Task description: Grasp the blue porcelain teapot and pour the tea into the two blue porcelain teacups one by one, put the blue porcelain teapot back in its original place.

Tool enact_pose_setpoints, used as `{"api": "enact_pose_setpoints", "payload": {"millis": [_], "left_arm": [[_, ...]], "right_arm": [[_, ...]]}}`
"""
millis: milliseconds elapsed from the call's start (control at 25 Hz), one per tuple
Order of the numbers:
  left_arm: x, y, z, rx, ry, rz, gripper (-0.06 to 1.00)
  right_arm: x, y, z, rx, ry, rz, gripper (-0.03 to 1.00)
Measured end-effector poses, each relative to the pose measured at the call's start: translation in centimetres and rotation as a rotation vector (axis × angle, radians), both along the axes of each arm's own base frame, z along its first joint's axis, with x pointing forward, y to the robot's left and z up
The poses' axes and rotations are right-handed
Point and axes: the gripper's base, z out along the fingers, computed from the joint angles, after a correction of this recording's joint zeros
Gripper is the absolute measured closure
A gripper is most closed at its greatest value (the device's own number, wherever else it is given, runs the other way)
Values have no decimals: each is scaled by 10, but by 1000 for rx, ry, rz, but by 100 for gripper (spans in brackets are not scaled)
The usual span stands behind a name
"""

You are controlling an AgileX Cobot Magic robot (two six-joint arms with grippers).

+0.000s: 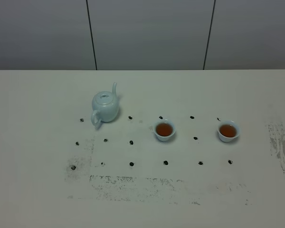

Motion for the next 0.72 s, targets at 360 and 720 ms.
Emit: {"api": "enact_pose_setpoints", "payload": {"millis": [360, 720], "left_arm": [[0, 0, 0, 0, 1, -9, 59], [0, 0, 0, 0, 1, -9, 59]], "right_arm": [[0, 0, 0, 1, 0, 0, 60], [0, 0, 0, 1, 0, 0, 60]]}}
